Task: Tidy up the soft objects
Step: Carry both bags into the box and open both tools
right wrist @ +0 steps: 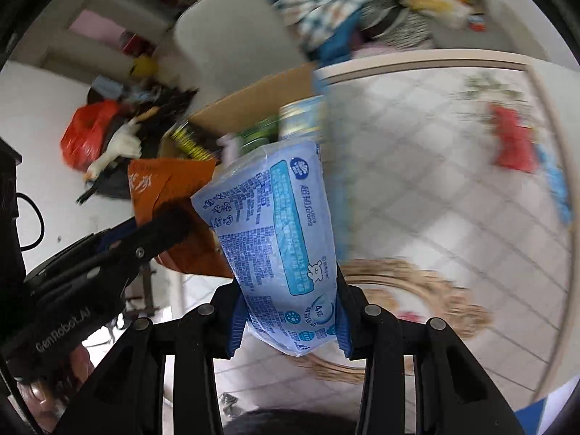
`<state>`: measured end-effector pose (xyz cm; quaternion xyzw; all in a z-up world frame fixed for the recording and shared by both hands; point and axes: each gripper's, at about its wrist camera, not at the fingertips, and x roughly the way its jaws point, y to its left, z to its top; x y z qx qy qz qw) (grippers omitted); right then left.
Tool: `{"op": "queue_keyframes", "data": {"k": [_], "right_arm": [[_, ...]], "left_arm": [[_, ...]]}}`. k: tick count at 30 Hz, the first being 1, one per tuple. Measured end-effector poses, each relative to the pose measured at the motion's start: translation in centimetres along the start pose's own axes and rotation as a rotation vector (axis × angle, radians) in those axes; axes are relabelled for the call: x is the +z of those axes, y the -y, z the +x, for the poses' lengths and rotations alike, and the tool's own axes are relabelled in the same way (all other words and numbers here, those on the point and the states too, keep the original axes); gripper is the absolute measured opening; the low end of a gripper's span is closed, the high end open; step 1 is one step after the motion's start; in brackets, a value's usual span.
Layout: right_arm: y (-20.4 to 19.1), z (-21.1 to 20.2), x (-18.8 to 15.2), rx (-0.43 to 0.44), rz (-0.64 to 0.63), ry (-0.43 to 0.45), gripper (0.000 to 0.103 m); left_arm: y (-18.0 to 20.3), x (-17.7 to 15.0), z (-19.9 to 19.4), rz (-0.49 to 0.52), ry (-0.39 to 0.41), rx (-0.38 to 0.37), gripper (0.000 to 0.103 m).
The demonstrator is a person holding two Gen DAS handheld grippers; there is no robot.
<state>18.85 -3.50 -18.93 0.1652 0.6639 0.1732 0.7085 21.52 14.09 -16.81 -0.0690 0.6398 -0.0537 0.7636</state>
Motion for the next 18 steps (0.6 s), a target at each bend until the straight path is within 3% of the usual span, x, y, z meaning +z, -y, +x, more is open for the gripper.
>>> {"op": "queue_keyframes", "data": {"k": [4,8,14,18], "right_arm": [[-4.4,5.1,0.9,-0.015,-0.018,-0.043,0.042],[-6.2,9.3,1.9,-0.043,-0.006,-0.068,0.042],[-7.1,15.0,2.6,-0.077,0.019,-0.109,0.043],[-7.0,17.4,2.8,-0.072,0.033,-0.133,0.059]], "left_arm": [[-6.2,1.0,2.7,-0.082,-0.080,0.008,0.034],[-10.7,1.0,5.6,-0.147,-0.167,-0.015,0.034],[-12.6,0.7,8.7,-0.174,-0.256,-0.045,0.034],[-12.7,0.4,9.6,-0.179,-0.301,-0.058,0.035]]}}
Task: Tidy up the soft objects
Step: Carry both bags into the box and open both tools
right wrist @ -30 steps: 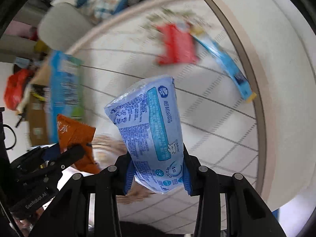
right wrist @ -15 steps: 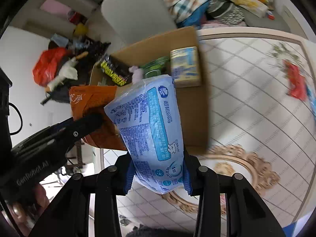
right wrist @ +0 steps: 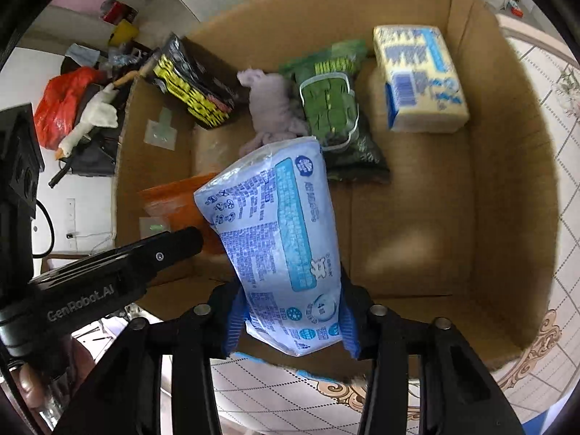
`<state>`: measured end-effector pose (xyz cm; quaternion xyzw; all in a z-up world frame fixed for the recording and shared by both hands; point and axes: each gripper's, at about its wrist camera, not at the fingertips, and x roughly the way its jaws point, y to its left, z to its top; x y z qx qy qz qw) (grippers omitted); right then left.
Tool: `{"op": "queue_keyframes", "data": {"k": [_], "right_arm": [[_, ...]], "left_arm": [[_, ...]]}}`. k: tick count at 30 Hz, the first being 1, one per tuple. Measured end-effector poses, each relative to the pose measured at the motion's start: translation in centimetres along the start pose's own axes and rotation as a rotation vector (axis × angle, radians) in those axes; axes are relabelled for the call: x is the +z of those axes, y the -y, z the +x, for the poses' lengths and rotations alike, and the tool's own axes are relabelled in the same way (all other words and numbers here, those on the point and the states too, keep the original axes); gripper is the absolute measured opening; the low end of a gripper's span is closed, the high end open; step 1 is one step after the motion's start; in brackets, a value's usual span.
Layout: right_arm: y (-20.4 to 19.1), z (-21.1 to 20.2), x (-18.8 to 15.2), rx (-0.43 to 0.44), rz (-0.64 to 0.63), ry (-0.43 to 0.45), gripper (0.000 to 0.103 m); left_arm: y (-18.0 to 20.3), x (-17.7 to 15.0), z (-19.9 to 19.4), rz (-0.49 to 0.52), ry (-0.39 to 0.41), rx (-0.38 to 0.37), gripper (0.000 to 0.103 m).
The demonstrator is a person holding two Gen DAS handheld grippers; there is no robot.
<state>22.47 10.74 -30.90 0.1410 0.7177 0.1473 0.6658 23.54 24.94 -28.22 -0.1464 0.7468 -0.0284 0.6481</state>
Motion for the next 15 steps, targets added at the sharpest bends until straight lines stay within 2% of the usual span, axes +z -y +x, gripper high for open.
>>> {"op": "queue_keyframes", "data": {"k": [1,6,10,12,13,15], "right_arm": [[0.0,0.3,0.1,-0.001,-0.001,0.001,0.068],[0.2,0.4,0.1,-0.027,0.001,0.015,0.076],[0.2,-0.4,-0.2,-0.085,-0.014,0.035,0.082],[0.1,-0.9,-0.4,-0.112,-0.031,0.045,0.089],[0.1,-1.2,-0.5,-0.132,-0.036,0.050,0.093],[-0.1,-1.7,-0.8,-0.152,-0.044,0.060,0.094]], "left_arm": [[0.0,-0.1,0.0,-0.004,-0.001,-0.003,0.035],[0.0,-0.7,-0.5,-0.007,0.011,-0.010,0.048],[0.8,-1.7,-1.9,0.021,0.064,0.030,0.052],[1.2,-2.5,-2.9,0.036,0.103,0.056,0.078],[1.3,-2.8,-3.4,0.041,0.125,0.066,0.082],[1.6,-3.6,-4.2,0.049,0.163,0.090,0.086]]}}
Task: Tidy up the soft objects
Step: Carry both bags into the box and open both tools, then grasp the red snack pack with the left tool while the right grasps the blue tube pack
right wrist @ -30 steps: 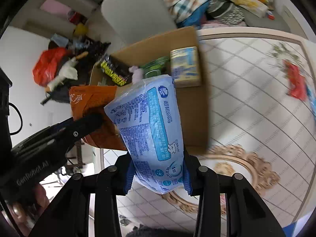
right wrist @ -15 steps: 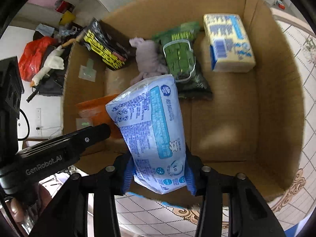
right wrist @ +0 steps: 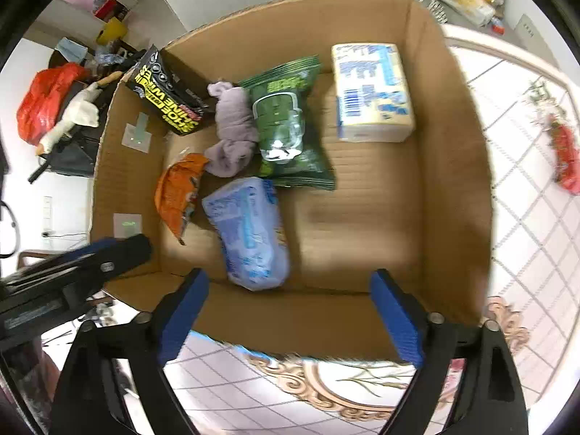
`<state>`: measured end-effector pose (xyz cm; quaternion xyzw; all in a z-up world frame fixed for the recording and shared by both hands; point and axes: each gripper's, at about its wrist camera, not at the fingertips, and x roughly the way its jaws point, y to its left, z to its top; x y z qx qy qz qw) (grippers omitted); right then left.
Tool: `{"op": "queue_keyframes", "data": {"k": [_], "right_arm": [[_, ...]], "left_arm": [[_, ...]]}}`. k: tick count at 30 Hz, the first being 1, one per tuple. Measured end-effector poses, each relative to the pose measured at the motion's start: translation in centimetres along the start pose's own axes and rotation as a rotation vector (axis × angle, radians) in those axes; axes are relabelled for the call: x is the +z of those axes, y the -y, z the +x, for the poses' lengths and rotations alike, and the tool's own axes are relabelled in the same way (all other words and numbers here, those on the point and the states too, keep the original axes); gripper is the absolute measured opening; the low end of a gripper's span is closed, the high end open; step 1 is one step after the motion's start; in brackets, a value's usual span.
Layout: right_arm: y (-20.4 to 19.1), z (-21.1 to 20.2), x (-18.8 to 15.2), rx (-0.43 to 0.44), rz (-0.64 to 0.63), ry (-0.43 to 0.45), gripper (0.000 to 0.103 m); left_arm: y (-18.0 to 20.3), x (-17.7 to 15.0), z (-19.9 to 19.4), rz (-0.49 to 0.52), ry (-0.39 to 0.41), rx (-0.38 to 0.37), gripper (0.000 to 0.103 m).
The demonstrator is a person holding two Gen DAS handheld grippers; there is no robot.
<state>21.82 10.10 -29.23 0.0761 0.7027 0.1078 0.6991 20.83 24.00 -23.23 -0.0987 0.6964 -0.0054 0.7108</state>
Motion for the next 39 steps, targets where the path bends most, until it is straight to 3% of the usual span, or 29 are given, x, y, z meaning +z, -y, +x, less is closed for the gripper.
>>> {"op": "queue_keyframes", "data": {"k": [3,16,30,35,39], "right_arm": [[1.2,-1.4,-0.3,-0.031,-0.010,0.010,0.103],[2.7,-10.4,-4.6,-0.128,-0.052,0.179,0.103],[1.1,-17.0,-8.8,-0.075,-0.113,0.266,0.103],[2.6,-18.7,-9.0,-0.032,-0.099,0.311,0.103],[5.9,-20.1,-9.1,-0.056,-0.080,0.354,0.103]], "left_arm": [[0.3,-0.9,-1.2,0.008,0.036,0.032,0.101],[2.5,-4.4,-6.4,0.026,0.218,0.095,0.101],[3.8,-7.9,-12.4,0.017,0.317,0.096,0.101],[5.7,-7.8,-13.4,0.022,0.349,0.109,0.101],[9.6,-6.9,-12.6,0.071,0.342,0.078,0.101]]}}
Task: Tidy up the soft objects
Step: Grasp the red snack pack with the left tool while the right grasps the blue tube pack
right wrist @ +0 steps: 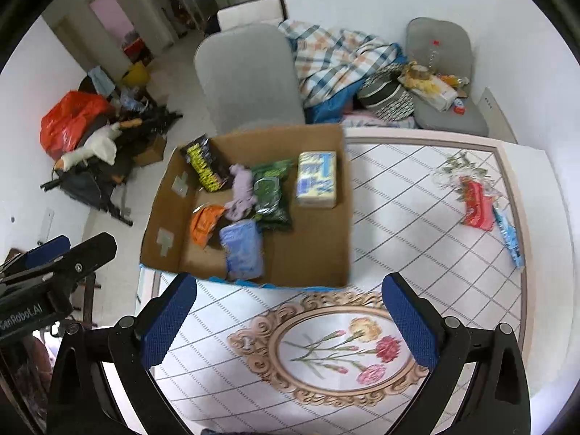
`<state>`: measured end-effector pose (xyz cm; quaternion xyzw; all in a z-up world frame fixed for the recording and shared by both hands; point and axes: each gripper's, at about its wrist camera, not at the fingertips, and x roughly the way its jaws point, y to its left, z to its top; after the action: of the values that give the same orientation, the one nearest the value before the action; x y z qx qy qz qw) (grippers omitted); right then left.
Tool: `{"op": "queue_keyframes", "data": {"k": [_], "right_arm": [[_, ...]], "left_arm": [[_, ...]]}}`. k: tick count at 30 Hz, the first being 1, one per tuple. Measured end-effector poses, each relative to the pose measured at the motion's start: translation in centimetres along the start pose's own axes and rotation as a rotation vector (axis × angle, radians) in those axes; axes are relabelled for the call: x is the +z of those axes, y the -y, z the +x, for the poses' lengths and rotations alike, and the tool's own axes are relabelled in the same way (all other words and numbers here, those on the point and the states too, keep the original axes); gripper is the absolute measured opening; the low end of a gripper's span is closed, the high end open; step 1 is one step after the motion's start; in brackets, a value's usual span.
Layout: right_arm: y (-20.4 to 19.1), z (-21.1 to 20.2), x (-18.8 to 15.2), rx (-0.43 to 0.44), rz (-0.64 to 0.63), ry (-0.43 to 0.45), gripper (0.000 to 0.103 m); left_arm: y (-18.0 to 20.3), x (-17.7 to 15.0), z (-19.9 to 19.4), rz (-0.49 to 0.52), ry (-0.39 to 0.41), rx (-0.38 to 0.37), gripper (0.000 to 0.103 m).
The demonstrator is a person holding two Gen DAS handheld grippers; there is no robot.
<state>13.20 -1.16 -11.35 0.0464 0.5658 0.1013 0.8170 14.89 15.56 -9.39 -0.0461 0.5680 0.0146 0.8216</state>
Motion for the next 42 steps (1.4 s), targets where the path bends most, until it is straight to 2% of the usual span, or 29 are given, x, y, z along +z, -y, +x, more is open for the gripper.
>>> {"op": "queue_keyframes", "data": {"k": [5,8,12,19,21,24,26,29,31,35,36,39,40,41,42], "right_arm": [[7.1,-0.7,0.2,-0.099,0.025,0.009,0.103],[13.3,-0.7,0.4,-0.145,0.087,-0.034,0.103],[22.2,-0.4,0.3,-0.214,0.162,-0.067,0.103],[34.8,2.4,0.7,-0.334,0.201,-0.114,0.103],[37.8,4.1,0.9,-0.310,0.222,-0.151,0.103],[41.6,7.7,1.3,-0.253,0.245,-0.214,0.101],[43.0,9.9,1.5,-0.234,0.239,-0.253,0.091],[44.7,13.6,1.7,-0.190,0.242,-0.321,0.074],[45.3,16.0,2.1,-0.166,0.236,-0.350,0.068],[45.9,20.1,2.6,-0.123,0.222,-0.410,0.068],[46.0,21.0,2.7,-0.110,0.221,-0.428,0.068],[45.9,22.9,2.6,-0.117,0.212,-0.458,0.068],[45.5,23.0,2.9,-0.135,0.190,-0.449,0.056],[45.2,23.1,2.9,-0.171,0.169,-0.453,0.044],[45.1,23.1,2.9,-0.183,0.169,-0.457,0.039]], "left_arm": [[8.1,1.3,1.7,0.111,0.014,0.005,0.101],[13.8,2.1,3.5,0.173,0.002,0.000,0.101],[20.9,3.0,6.5,0.236,-0.042,-0.049,0.101],[33.7,4.0,15.1,0.380,-0.204,-0.128,0.101],[36.6,4.3,18.6,0.406,-0.288,-0.155,0.101],[39.4,4.2,22.7,0.436,-0.381,-0.146,0.101],[40.8,4.2,25.7,0.443,-0.429,-0.123,0.100],[41.9,4.3,29.4,0.427,-0.501,-0.114,0.093],[42.5,4.6,31.3,0.407,-0.534,-0.119,0.093],[43.7,4.6,34.3,0.398,-0.575,-0.106,0.093],[44.0,4.4,35.0,0.403,-0.586,-0.095,0.086],[44.6,4.2,36.0,0.380,-0.611,-0.118,0.076],[44.7,4.3,35.9,0.372,-0.608,-0.126,0.073],[44.7,4.3,35.6,0.357,-0.603,-0.135,0.063],[44.7,4.4,35.4,0.350,-0.597,-0.140,0.054]]}}
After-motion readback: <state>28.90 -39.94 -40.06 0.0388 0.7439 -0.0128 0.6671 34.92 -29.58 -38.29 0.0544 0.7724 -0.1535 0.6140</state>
